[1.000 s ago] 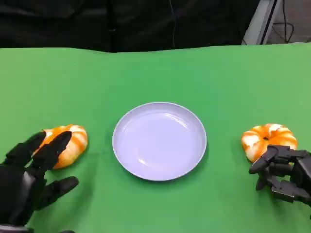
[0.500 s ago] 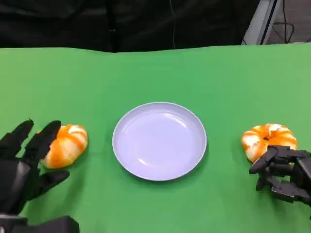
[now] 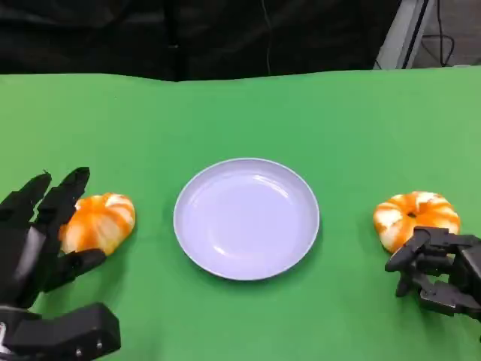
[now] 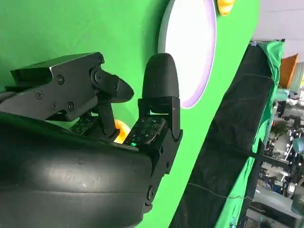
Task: Grasp the bread from the table and place it into the plate.
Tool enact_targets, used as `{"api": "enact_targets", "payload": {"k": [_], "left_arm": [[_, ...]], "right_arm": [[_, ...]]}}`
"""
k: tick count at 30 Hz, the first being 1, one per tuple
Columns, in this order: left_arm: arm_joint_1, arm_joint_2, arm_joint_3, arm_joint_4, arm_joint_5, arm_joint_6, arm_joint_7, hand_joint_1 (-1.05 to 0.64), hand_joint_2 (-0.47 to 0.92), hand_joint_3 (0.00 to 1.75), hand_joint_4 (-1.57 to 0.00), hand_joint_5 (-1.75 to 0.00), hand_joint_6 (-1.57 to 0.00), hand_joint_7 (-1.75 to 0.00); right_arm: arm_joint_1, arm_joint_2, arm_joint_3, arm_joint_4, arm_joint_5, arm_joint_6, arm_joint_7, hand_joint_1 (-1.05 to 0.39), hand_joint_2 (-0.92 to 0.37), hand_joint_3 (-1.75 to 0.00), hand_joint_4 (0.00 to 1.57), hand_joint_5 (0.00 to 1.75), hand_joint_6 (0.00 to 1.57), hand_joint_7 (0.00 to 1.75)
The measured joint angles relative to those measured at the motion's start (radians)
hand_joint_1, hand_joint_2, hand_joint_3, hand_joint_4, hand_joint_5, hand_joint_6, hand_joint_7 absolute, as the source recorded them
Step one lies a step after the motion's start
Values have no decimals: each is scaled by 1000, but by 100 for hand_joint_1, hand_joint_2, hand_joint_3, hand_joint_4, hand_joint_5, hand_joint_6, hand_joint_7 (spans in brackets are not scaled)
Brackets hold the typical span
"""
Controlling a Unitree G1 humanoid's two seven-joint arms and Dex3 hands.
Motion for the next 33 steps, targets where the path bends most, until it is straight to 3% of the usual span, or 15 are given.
{"api": "enact_targets", "payload": {"k": [18, 33], "left_arm": [[-87, -32, -38, 152, -68, -31, -112, -75, 92, 4, -36, -1, -32, -1], [-90, -41, -57, 158, -92, -37, -121, -75, 92, 3, -37, 0, -32, 0]], "right_arm": [[0, 0, 1, 0, -2, 0, -9, 9, -78, -72, 89, 138, 93, 98], [1, 0, 1, 0, -2, 0, -9, 9, -79, -71, 89, 138, 94, 98]]}}
